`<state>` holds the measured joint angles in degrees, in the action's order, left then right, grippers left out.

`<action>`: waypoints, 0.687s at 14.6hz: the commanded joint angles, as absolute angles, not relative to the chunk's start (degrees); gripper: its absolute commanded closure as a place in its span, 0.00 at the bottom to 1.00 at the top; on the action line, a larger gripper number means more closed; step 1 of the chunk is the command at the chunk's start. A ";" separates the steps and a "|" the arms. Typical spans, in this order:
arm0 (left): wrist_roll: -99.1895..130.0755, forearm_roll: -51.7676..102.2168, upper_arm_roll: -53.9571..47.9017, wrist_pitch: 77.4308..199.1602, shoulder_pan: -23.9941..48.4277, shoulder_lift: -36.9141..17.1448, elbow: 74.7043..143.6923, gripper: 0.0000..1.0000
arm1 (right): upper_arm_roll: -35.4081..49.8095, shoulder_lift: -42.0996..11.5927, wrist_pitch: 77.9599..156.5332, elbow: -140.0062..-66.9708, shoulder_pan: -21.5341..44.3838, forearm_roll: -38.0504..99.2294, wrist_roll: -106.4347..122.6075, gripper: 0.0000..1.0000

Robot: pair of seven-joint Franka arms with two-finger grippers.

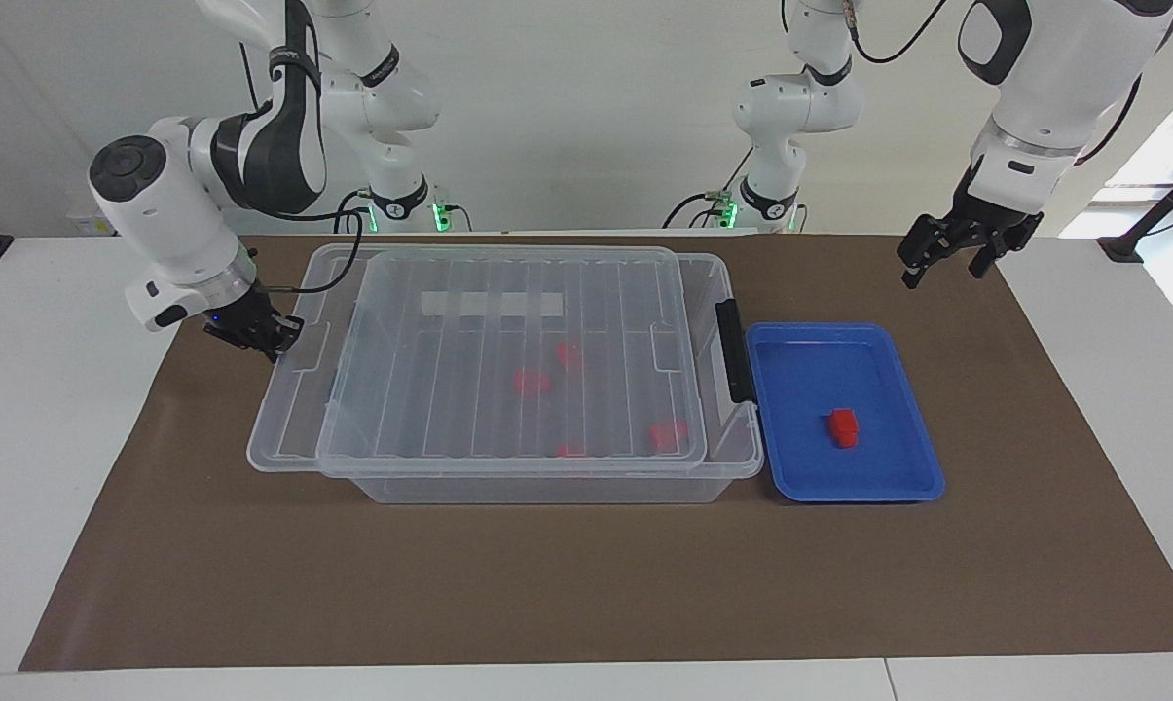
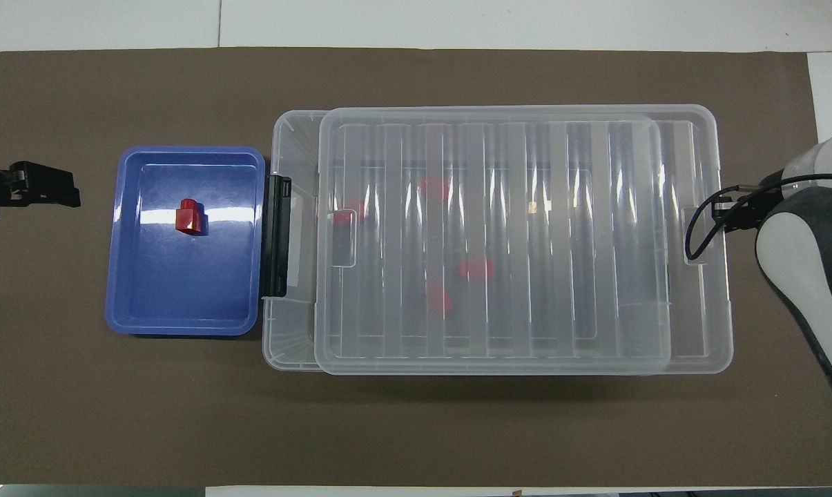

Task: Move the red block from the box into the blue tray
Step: 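Retract the left gripper while the right gripper slides the lid back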

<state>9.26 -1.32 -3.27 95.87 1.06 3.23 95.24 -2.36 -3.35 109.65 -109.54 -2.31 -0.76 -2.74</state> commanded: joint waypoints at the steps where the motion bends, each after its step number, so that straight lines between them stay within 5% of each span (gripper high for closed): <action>1: 10.11 -0.70 -3.52 95.01 0.70 3.87 95.62 0.00 | -1.50 -1.93 111.53 -112.15 -2.37 0.09 -4.13 1.00; 10: 5.27 -0.70 -3.34 94.57 0.62 4.31 96.59 0.00 | 1.14 -1.85 113.47 -112.76 -2.37 0.44 -7.38 1.00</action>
